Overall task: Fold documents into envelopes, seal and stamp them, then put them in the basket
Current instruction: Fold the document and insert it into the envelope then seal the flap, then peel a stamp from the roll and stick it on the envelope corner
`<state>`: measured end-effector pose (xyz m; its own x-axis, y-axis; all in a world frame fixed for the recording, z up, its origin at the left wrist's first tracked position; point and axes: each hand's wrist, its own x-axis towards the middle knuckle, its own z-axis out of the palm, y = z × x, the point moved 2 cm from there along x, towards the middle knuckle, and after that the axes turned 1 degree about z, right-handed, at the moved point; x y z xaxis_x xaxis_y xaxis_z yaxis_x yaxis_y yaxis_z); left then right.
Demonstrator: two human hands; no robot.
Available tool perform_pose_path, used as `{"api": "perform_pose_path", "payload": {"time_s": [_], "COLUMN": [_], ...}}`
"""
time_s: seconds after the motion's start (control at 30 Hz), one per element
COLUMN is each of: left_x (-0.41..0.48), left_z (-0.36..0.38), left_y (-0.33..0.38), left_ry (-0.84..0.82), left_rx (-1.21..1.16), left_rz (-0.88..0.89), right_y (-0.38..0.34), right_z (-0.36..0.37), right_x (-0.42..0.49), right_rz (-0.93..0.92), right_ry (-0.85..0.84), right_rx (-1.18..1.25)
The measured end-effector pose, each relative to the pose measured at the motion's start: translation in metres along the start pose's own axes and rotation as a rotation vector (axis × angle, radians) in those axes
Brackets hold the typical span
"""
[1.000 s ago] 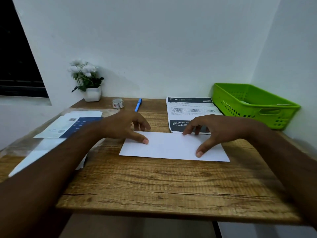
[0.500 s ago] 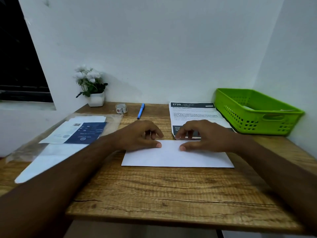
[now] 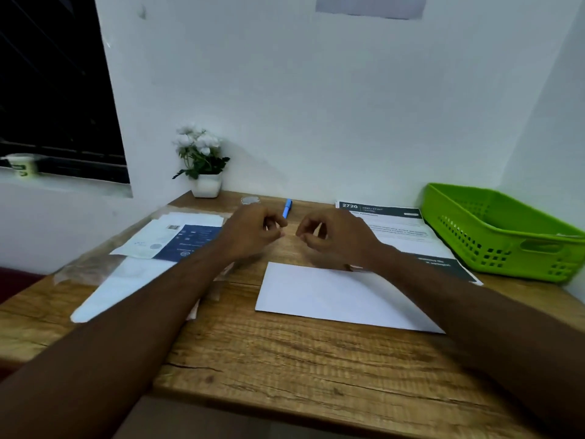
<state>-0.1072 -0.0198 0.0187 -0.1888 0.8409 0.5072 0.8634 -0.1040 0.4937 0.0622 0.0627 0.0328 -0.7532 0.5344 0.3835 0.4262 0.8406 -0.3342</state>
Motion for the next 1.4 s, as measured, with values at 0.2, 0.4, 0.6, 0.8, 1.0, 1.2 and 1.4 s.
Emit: {"api": "perform_pose_path", "payload": {"time_s": [0.2,0.4,0.6,0.8,1.0,1.2,1.4], "left_x": [0.009,0.012,0.014,0.012,0.011,0.012,0.007], "left_z": [-0.018,-0.024,-0.023,-0.027,-0.029,-0.022,-0.004], "left_y": [-0.045,-0.063,-0.065,-0.065,-0.062,-0.038,-0.004], "left_ry": [0.207,0.228,0.23,0.238,0.243,0.168,0.078], "left_rx": [0.028,-0.001,-0.038,-0.07,-0.129,-0.243,-0.328], "left_rz": [-0.215,-0.297,-0.315,-0.322,-0.3,-0.095,0.12], "right_y": [-0.017,-0.02,-0.023,-0.022,-0.021,-0.017,0.004], "right_z": [0.028,0.052,0.063,0.073,0.05,0.013,-0.016], "right_x": [0.067,0.115,0.142,0.15,0.136,0.077,0.024], "right_rz": [-0.005,0.02,0.053,0.054,0.084,0.138,0.339], "right_ry": [-0.002,-0.002,-0.062,-0.059,-0.15,-0.096,-0.13], "right_rx": [0.008,-0.137,-0.232,-0.323,0.004,0.433,0.7]}}
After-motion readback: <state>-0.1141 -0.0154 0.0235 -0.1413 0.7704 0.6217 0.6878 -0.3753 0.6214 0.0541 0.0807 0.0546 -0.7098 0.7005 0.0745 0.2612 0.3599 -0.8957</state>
